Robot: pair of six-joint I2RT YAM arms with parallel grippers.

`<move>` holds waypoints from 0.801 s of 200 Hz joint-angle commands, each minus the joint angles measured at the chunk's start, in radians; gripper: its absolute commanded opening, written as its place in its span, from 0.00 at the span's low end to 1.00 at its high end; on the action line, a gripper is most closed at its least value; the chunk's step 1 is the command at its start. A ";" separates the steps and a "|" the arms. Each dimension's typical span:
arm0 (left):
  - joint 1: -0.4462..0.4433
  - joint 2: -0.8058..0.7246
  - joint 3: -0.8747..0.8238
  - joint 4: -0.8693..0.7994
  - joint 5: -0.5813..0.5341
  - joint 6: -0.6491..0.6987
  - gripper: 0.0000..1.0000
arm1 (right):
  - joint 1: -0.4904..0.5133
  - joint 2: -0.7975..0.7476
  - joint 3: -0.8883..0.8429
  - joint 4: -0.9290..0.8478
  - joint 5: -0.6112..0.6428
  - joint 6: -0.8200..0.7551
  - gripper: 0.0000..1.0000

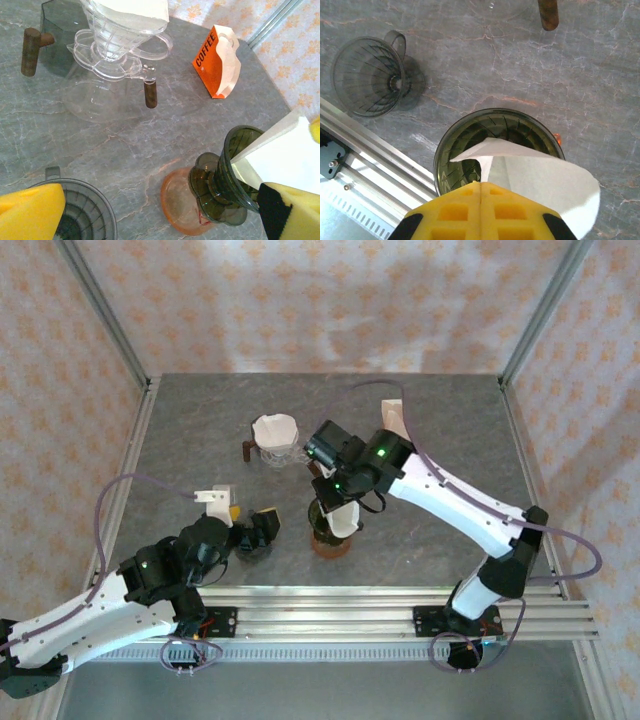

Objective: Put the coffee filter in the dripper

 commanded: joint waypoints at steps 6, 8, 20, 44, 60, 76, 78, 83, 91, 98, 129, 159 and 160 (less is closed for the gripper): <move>0.010 0.005 0.033 0.001 0.014 0.015 1.00 | 0.006 0.023 -0.016 0.015 0.005 -0.017 0.00; 0.010 0.005 0.033 0.001 0.014 0.015 1.00 | 0.006 0.024 -0.018 0.016 0.005 -0.017 0.00; 0.010 0.007 0.031 0.002 0.016 0.013 1.00 | 0.006 0.028 -0.043 0.038 0.004 -0.010 0.00; 0.010 0.010 0.029 0.005 0.020 0.011 1.00 | 0.006 0.033 -0.080 0.077 -0.006 0.000 0.00; 0.009 0.010 0.029 0.008 0.024 0.009 1.00 | 0.006 0.033 -0.100 0.096 -0.015 0.007 0.00; 0.011 0.010 0.028 0.009 0.030 0.008 1.00 | 0.006 0.032 -0.114 0.105 -0.023 0.011 0.03; 0.010 0.010 0.027 0.010 0.030 0.008 1.00 | 0.006 0.032 -0.116 0.106 -0.024 0.012 0.04; 0.010 0.011 0.027 0.012 0.031 0.008 1.00 | 0.006 0.032 -0.119 0.108 -0.024 0.013 0.05; 0.010 0.010 0.027 0.016 0.035 0.008 1.00 | 0.006 0.028 -0.122 0.112 -0.022 0.014 0.07; 0.010 0.011 0.025 0.019 0.037 0.008 1.00 | 0.006 0.022 -0.124 0.114 -0.019 0.017 0.10; 0.010 0.017 0.026 0.024 0.047 0.006 1.00 | 0.005 -0.019 -0.137 0.136 -0.022 0.028 0.25; 0.010 0.022 0.030 0.027 0.050 0.003 1.00 | 0.006 -0.084 -0.159 0.162 -0.003 0.041 0.37; 0.010 0.023 0.031 0.028 0.050 0.003 1.00 | 0.006 -0.087 -0.160 0.163 -0.003 0.042 0.37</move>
